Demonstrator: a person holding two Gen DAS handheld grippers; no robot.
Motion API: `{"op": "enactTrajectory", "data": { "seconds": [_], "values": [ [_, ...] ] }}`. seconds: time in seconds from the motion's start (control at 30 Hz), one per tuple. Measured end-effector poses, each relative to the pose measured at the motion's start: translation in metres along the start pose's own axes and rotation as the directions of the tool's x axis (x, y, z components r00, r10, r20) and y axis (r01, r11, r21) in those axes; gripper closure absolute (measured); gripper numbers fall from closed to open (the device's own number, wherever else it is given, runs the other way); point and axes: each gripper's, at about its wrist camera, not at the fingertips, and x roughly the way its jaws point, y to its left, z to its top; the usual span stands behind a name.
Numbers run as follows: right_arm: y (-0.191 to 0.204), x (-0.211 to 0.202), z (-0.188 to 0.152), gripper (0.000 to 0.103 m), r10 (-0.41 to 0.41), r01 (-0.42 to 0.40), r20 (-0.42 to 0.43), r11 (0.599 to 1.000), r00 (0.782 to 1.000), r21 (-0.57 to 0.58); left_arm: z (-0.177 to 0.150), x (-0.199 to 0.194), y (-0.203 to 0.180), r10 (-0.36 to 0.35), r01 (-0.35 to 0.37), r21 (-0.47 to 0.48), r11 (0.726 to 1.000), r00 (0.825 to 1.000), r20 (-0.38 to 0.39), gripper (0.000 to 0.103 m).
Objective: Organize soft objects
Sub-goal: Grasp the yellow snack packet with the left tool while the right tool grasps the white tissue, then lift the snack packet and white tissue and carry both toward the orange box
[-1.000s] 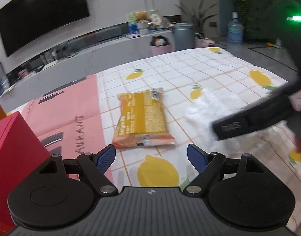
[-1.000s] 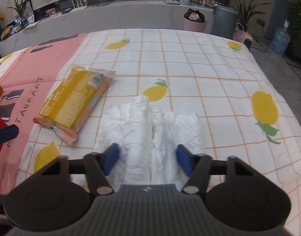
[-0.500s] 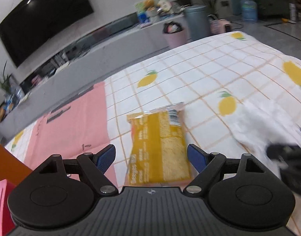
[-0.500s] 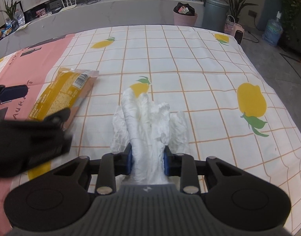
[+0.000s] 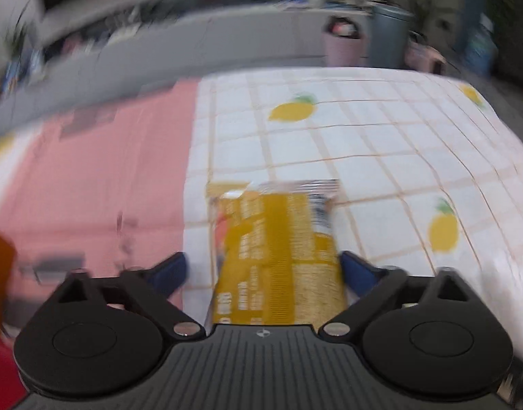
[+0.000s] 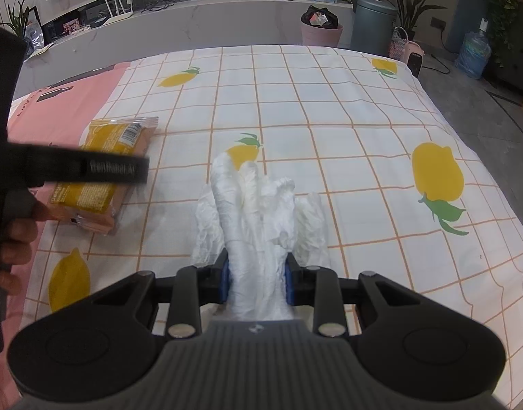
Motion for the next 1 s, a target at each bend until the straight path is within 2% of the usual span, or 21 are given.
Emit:
{"op": "enactTrajectory", "data": {
  "seconds": [0.03, 0.13, 0.33, 0.43, 0.47, 0.7, 0.87, 1.0],
  "values": [
    [0.000, 0.000, 0.000, 0.074, -0.001, 0.001, 0.000, 1.000, 1.000, -0.002, 0.000, -0.001, 0.004, 0.000, 0.001, -0.017, 1.000, 1.000, 0.017, 0.000],
    [0.000, 0.000, 0.000, 0.074, -0.001, 0.001, 0.001, 1.000, 1.000, -0.002, -0.003, -0.002, 0.001, -0.008, 0.006, 0.043, 0.999, 0.999, 0.040, 0.000],
    [0.001, 0.000, 0.000, 0.074, -0.002, 0.002, 0.002, 1.000, 1.000, -0.005, -0.012, -0.011, -0.002, -0.014, 0.012, 0.031, 0.999, 0.997, 0.082, 0.000],
    [0.001, 0.000, -0.001, 0.074, -0.004, 0.004, 0.003, 1.000, 1.000, -0.011, -0.017, -0.017, -0.009, -0.028, 0.023, 0.049, 0.999, 0.993, 0.111, 0.021],
    [0.001, 0.000, -0.001, 0.074, -0.004, 0.004, 0.003, 1.000, 1.000, -0.012, -0.018, -0.019, -0.013, -0.019, 0.012, 0.063, 0.998, 0.993, 0.118, 0.023],
    [0.003, 0.000, -0.001, 0.074, -0.009, 0.009, 0.004, 1.000, 1.000, -0.025, -0.024, -0.022, -0.019, 0.000, -0.011, 0.079, 0.997, 0.990, 0.142, 0.027],
    [0.003, -0.001, -0.001, 0.076, -0.017, 0.017, 0.021, 1.000, 1.000, 0.012, -0.031, -0.028, -0.022, 0.001, -0.019, 0.105, 0.994, 0.986, 0.165, 0.030],
    [0.008, -0.005, -0.002, 0.078, -0.023, 0.023, 0.044, 1.000, 0.999, 0.000, -0.032, -0.034, -0.021, 0.025, -0.041, 0.086, 0.995, 0.983, 0.179, 0.030]
  ]
}}
